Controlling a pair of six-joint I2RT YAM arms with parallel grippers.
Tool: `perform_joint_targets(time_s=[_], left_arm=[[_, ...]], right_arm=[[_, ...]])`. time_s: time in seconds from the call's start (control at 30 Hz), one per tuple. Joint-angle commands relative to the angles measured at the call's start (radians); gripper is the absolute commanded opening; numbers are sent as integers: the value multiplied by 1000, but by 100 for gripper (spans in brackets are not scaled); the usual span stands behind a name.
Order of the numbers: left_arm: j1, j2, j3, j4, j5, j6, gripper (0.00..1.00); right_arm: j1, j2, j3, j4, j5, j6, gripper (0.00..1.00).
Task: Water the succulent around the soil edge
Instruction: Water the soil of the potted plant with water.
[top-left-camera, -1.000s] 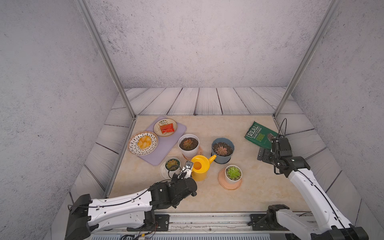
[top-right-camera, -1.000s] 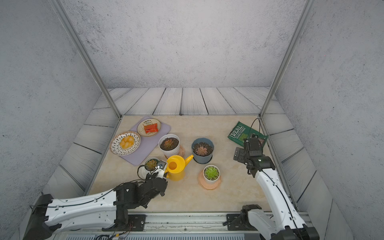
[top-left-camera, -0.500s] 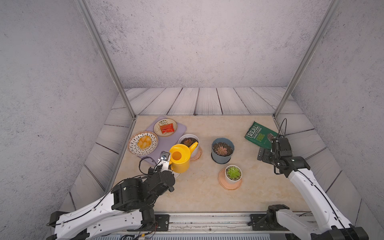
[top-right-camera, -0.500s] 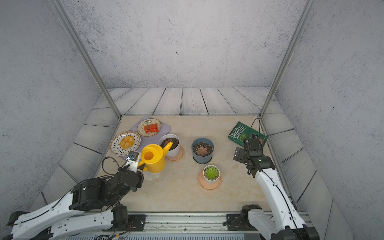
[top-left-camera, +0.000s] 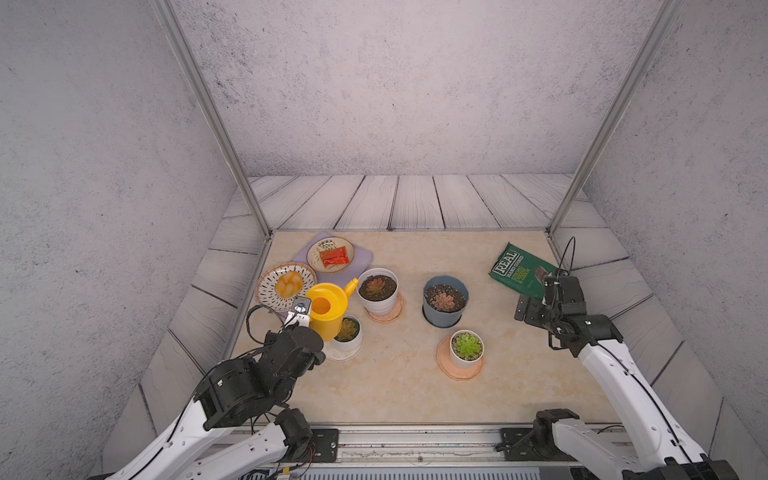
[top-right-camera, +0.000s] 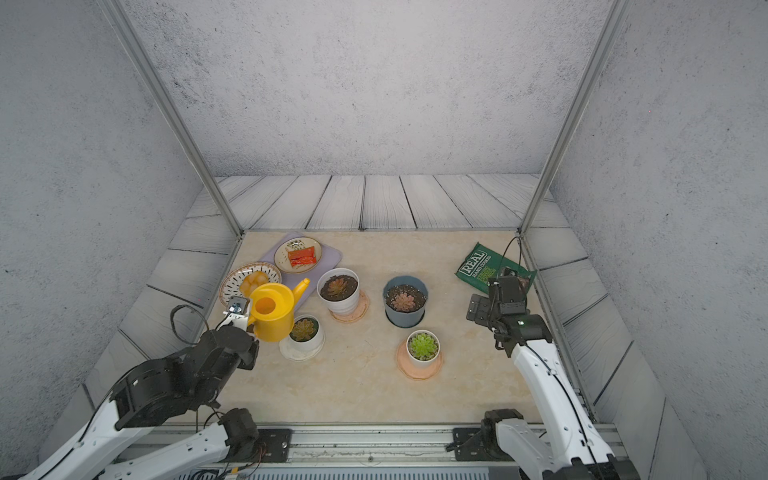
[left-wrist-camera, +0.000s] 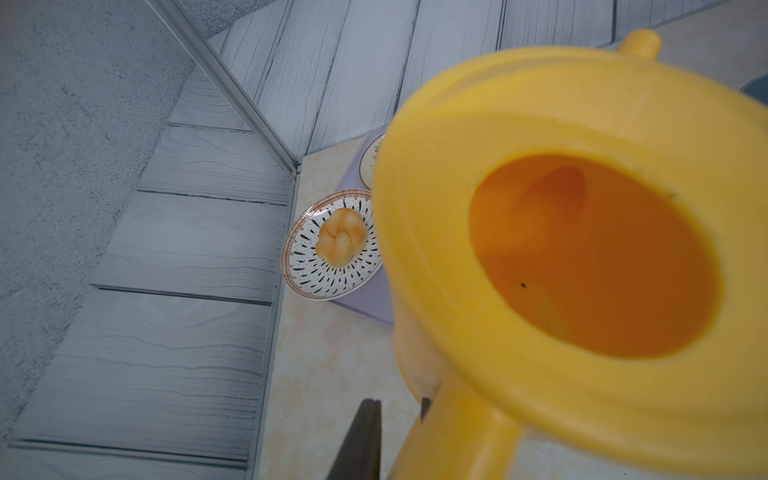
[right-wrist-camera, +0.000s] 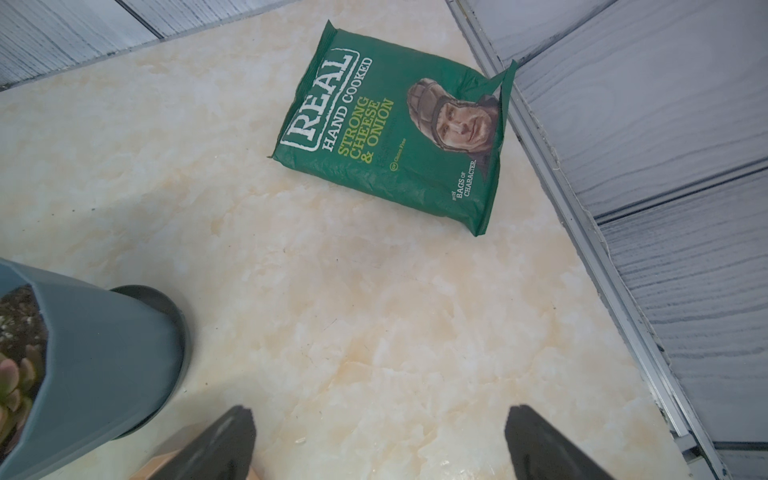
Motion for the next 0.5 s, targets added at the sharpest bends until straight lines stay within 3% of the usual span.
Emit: perform_joint_targets(time_s=[0.0,0.17,0.47], left_arm=[[131,52,30,69,115,121,0],[347,127,38,142,274,262,0],[405,193,151,126,244,515,0]], right_arm=[[4,-18,-4,-6,-9,2,99],[4,-19,-4,-5,-13,2,99],[4,-18,-2,-5,-5,3,99]])
